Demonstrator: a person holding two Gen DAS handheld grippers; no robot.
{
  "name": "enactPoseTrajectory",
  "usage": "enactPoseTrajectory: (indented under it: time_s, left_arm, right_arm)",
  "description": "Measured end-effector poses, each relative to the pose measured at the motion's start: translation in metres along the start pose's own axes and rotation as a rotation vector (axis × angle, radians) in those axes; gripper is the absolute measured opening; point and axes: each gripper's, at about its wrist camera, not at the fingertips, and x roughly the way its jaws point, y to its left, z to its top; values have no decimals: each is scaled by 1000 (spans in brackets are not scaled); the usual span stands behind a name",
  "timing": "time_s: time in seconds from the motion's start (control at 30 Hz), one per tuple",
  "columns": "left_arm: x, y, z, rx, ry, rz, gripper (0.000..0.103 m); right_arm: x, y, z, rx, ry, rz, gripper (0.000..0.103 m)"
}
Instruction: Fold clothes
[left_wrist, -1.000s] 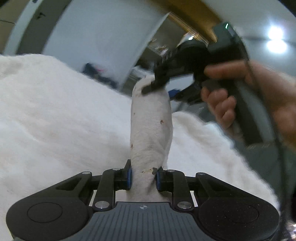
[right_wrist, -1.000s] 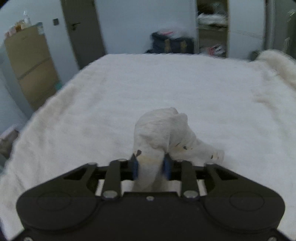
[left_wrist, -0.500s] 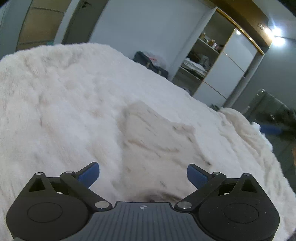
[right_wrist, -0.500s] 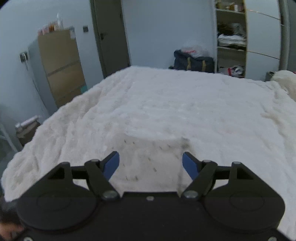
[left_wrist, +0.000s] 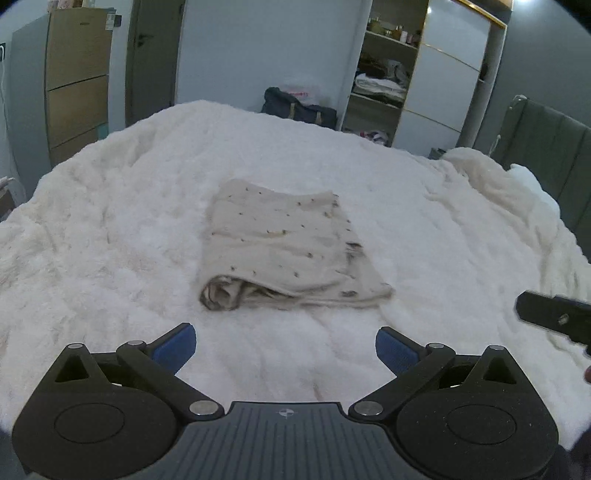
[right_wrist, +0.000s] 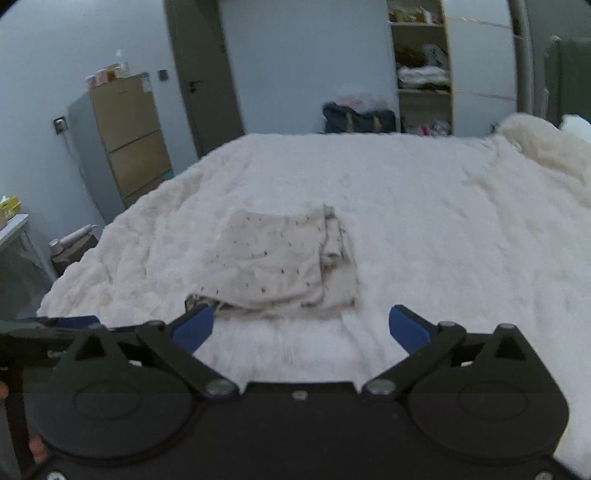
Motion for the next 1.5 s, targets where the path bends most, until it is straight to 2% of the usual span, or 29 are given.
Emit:
enactPoseTrajectory:
  time_s: [0.07, 0.13, 0.3, 0.53, 0.9, 1.5]
  left_arm:
    - [-14, -17, -5, 37, 13, 41, 103]
    - [-26, -38, -11, 95, 29, 106, 103]
    - [-34, -45, -11, 74, 52, 102, 103]
    - [-37, -46, -16, 104, 65, 135, 103]
    - [-37, -40, -17, 129, 50, 158, 103]
    - [-40, -38, -18, 127, 46, 151, 103]
  right_arm:
    - [-12, 0, -7, -23, 9, -14, 103]
    - [-22, 4, -15, -70, 29, -85, 103]
    - [-24, 6, -31, -53, 58, -102, 103]
    - [-16, 12, -43, -59, 86, -109, 103]
    - [-14, 24, -46, -79, 90, -113, 103]
    - [-16, 25, -46, -75, 80, -100, 103]
